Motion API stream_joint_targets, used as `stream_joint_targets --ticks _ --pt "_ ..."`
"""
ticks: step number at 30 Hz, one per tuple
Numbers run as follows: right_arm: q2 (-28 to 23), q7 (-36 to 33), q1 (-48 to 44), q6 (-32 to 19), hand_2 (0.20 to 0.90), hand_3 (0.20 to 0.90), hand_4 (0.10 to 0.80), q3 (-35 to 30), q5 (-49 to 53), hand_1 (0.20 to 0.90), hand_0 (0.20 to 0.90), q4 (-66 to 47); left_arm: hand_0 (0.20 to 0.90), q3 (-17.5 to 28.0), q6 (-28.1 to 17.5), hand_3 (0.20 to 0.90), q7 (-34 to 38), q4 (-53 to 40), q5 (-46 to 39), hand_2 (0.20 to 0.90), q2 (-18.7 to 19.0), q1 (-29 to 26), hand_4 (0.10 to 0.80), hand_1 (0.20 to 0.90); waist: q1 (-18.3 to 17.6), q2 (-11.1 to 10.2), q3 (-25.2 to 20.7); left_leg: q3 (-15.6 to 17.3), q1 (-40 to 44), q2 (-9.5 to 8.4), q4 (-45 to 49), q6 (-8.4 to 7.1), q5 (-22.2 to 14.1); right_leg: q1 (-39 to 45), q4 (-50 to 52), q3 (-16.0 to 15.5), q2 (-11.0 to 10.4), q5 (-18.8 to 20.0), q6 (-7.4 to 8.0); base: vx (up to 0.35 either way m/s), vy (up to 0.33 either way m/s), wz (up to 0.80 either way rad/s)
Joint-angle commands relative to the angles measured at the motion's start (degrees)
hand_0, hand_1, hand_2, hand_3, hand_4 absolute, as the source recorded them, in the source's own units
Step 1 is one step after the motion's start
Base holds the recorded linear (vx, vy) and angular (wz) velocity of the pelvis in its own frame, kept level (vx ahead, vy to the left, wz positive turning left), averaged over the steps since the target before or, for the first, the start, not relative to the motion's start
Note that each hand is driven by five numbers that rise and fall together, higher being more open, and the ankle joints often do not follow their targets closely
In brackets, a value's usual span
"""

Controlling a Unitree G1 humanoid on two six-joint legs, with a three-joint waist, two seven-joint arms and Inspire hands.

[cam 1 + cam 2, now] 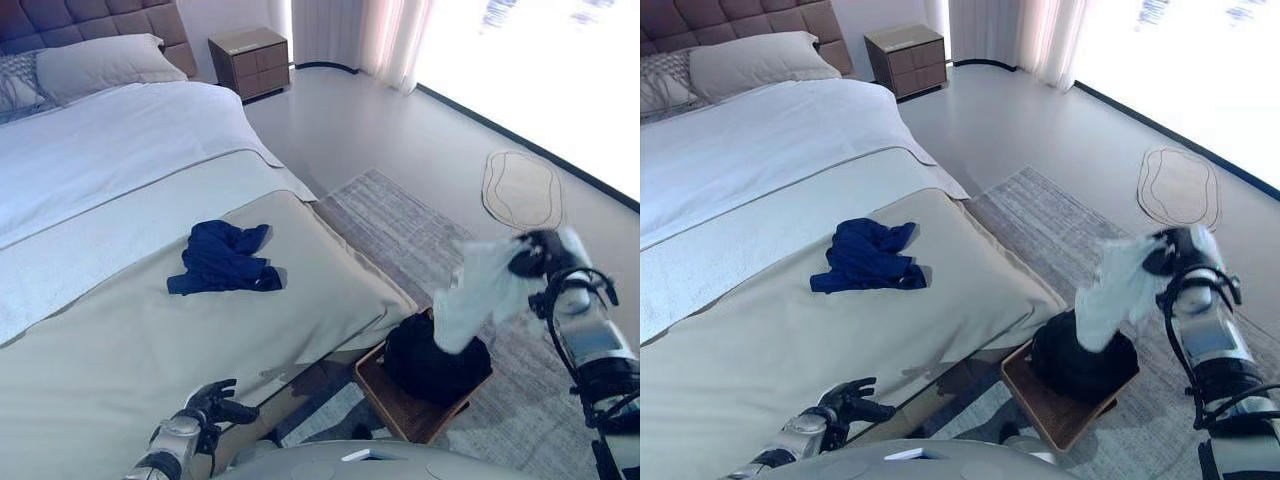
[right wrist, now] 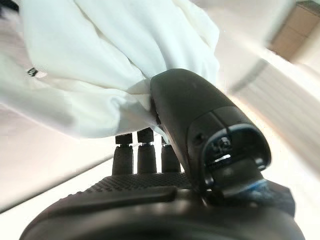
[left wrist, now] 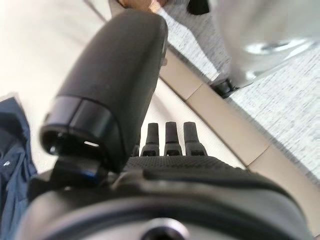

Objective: Pick up the clothes from the bed and place them into the basket

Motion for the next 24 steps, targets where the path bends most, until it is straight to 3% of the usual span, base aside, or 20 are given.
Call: stream_joint_targets --ticks 1,11,16,17,18,19,20,24 --pt "-3.3 -3.5 -6.3 -4.4 0.3 0.2 0.1 0.5 -3.8 0.3 0.3 1.0 0.9 -3.1 -1.8 0.9 0.1 3.0 1.8 0.9 2.6 -2.0 0.8 0.9 2.4 -1.0 -2.5 0.2 2.1 -1.72 0.1 0.93 -6.6 -1.0 0.4 -2.3 1.5 0.7 -1.39 0.007 -0.077 -0.01" --pt "0.3 -7.3 -7.0 -4.4 0.3 0.2 0.1 5.0 -4.4 0.3 0.3 15.3 0.9 -3.1 -2.2 0.9 -0.3 3.1 2.0 0.9 4.8 -2.3 0.8 0.9 4.1 1.0 -0.6 -1.5 -0.4 -1.56 0.4 0.2 -5.6 -2.7 0.3 -3.3 1.2 0.9 -1.37 -0.015 -0.081 0.03" --pt "1.6 -10.8 -15.2 -3.7 0.3 0.2 0.1 9.1 -0.7 0.3 0.3 22.5 0.9 -6.5 -2.3 0.9 0.1 1.0 -1.1 0.9 5.4 -8.8 0.8 0.9 4.3 2.6 3.8 -3.2 -6.2 -2.19 2.1 0.22 -4.6 -7.6 0.8 -3.5 0.7 1.8 -1.77 -0.285 -0.115 0.13" --pt "1.9 -12.1 -20.0 -3.1 0.3 0.2 0.1 11.2 0.6 0.3 0.3 25.9 0.9 -8.1 -2.8 0.9 0.7 0.3 -2.7 0.9 5.4 -12.9 0.8 0.9 4.2 3.6 6.9 -3.9 -9.5 -2.48 2.9 0.2 -3.9 -10.5 1.4 -3.5 0.5 2.4 -2.03 -0.479 -0.128 0.04" --pt "2.0 -12.5 -23.0 -2.5 0.509 0.444 0.344 12.4 1.0 0.509 0.509 28.1 0.9 -9.0 -3.0 0.9 0.9 -0.8 -3.7 0.9 5.5 -15.3 0.8 0.9 4.1 4.4 8.9 -4.4 -11.4 -2.75 3.4 0.23 -3.4 -12.4 1.7 -3.3 0.4 2.8 -2.18 -0.498 -0.129 0.01" --pt "2.0 -12.5 -24.4 -2.4 0.841 0.831 0.731 12.9 0.9 0.841 0.841 29.5 0.9 -9.4 -3.2 0.9 0.9 -1.2 -4.1 0.9 5.5 -16.3 0.8 0.9 4.0 4.8 9.8 -4.5 -12.3 -2.86 3.6 0.22 -3.2 -13.3 1.9 -3.2 0.3 2.9 -2.23 -0.277 -0.093 0.03" --pt "2.1 -12.0 -25.7 -1.7 0.9 0.9 0.8 13.6 0.8 0.9 0.9 30.6 0.9 -9.8 -3.4 0.9 1.0 -1.6 -4.7 0.9 5.6 -17.2 0.8 0.9 4.0 5.2 10.6 -4.6 -13.1 -2.98 3.9 0.21 -3.0 -14.1 2.1 -3.1 0.3 3.1 -2.27 -0.184 -0.065 -0.01" --pt "2.1 -7.9 -31.0 2.3 0.9 0.9 0.8 17.9 0.2 0.9 0.9 37.5 0.9 -11.3 -3.8 0.9 0.7 -4.3 -7.2 0.9 6.5 -20.8 0.8 0.9 3.7 7.7 14.2 -4.9 -16.4 -3.55 4.2 0.2 -1.8 -17.8 2.6 -2.8 0.4 3.7 -2.58 -0.19 -0.043 0.0"
